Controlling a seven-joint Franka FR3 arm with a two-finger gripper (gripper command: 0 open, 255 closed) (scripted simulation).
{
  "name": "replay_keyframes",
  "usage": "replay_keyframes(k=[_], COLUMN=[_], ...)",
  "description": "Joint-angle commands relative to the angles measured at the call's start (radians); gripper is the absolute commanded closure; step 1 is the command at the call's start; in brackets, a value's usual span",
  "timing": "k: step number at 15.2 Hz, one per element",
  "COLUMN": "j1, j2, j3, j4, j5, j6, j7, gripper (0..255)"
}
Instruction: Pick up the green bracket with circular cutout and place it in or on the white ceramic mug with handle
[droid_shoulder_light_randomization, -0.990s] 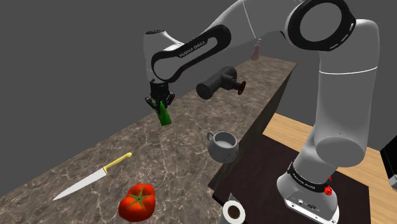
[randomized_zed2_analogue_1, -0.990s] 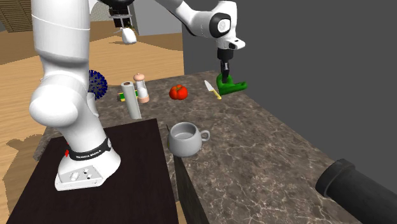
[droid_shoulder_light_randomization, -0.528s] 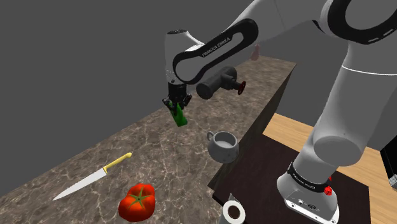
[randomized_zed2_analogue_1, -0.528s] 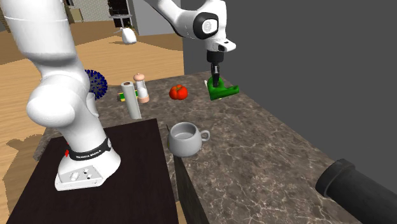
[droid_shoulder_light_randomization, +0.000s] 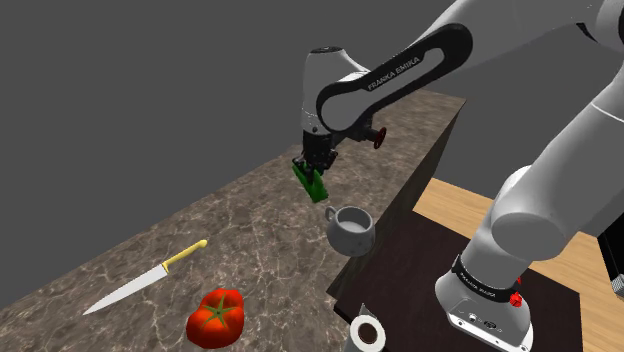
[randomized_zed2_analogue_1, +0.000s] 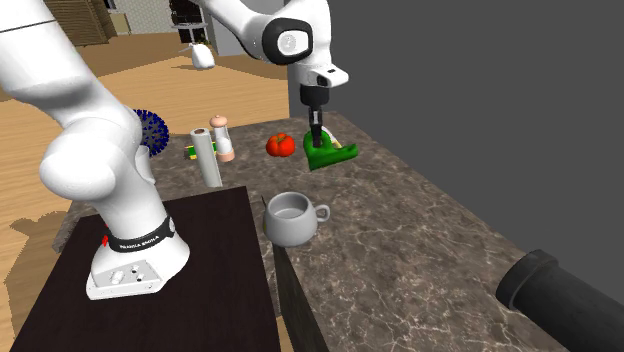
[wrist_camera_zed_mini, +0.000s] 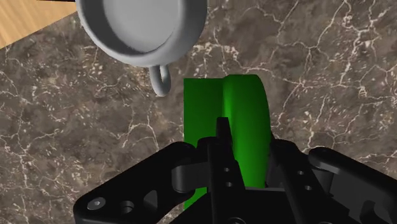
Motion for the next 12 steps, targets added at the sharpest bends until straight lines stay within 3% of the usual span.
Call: replay_keyframes(k=[1,8,12], j1=[-0.003,-0.002,-0.003], j2=[-0.077,-0.377,-0.338], j3=[-0.019,-0.099,-0.094], j4=[-0.083,-0.332,-0.363], j5=[0.021,0.053,0.053], j6=[0.009,-0.042,0.029], j7=[-0.040,-0.152,-0.148], gripper=[255,255,255])
